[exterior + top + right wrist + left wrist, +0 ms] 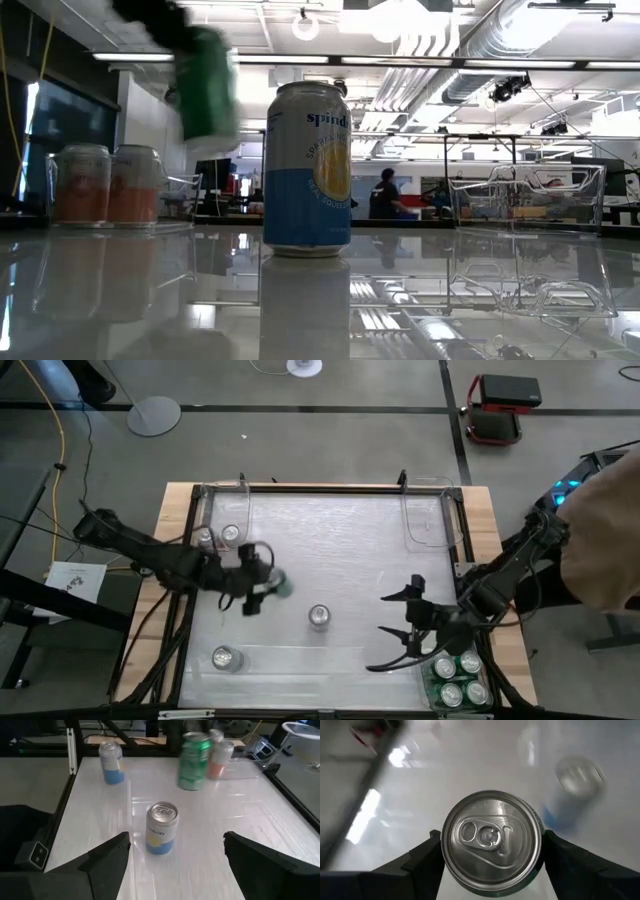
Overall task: Sort soda cans
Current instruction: Put the green soda can into the bottom transparent bin
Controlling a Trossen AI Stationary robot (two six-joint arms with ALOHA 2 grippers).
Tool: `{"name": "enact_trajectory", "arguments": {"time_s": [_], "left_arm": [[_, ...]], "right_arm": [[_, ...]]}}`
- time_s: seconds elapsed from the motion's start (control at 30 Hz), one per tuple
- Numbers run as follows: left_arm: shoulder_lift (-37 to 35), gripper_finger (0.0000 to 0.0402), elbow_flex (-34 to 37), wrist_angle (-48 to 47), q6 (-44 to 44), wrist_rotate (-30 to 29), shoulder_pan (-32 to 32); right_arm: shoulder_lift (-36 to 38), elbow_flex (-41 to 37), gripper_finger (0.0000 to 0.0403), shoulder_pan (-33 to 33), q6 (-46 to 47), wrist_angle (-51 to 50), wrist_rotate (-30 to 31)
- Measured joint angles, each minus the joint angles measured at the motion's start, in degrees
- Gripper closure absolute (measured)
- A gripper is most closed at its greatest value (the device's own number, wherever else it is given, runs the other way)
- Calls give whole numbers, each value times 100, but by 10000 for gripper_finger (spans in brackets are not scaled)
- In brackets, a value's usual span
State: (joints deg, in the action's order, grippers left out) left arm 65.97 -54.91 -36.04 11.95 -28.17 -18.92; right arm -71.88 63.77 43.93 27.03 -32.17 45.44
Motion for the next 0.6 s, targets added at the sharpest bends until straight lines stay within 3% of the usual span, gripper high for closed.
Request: {"name": "enact_trajectory", "arguments": {"time_s": [0.1, 0.27, 0.6], "left_arm": [[337, 124, -208, 822, -952, 159, 505], [1606, 125, -637, 2128, -2141, 1270, 1124], [3930, 125, -2210, 2378, -2758, 2209, 1519]], "right_arm": [[0, 0, 91, 33, 18, -10, 91], [0, 0, 91, 38, 321, -176, 89], [0, 0, 91, 47, 2277, -1820, 100]]}}
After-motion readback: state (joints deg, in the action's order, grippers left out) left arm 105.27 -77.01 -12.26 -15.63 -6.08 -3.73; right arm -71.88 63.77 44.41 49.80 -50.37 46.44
